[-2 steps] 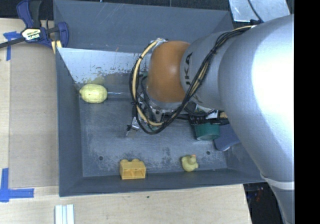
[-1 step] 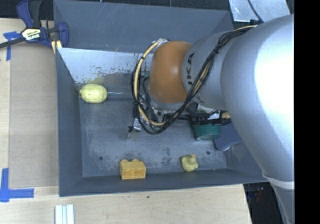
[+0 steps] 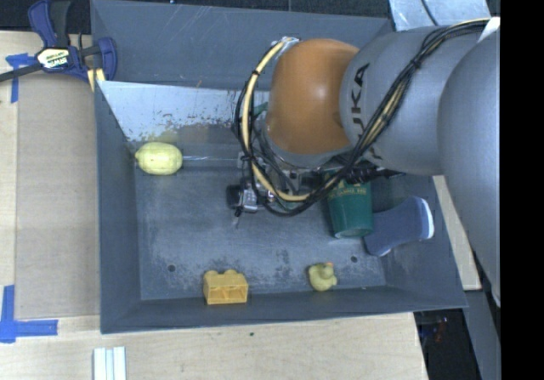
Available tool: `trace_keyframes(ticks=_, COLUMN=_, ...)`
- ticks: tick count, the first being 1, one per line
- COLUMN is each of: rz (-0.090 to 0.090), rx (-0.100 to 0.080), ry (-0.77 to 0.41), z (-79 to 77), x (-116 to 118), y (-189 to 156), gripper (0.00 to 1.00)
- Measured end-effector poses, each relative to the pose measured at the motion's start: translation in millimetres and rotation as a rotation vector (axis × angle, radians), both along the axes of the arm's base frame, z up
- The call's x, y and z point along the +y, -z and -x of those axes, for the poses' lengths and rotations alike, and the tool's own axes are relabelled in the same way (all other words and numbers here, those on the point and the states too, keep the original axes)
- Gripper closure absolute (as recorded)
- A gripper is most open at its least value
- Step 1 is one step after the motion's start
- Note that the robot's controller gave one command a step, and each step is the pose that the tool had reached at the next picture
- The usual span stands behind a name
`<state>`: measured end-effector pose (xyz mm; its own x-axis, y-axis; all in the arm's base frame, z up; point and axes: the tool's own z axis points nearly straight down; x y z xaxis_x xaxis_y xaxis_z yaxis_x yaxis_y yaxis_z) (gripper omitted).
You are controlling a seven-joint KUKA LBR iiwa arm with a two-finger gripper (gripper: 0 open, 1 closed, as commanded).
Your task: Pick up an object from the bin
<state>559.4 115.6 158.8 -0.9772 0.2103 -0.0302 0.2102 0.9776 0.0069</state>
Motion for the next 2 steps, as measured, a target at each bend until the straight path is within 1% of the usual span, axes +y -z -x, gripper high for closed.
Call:
trace_keyframes(ticks=1, rz=-0.001, rx=-0.005, ry=0.014, z=0.9, x=-27, y=-24, gripper=0.0)
trace_keyframes(ticks=2, rz=-0.003, rx=-0.014, ry=-0.052, z=-64.5, x=-1, y=-155, gripper=1.0)
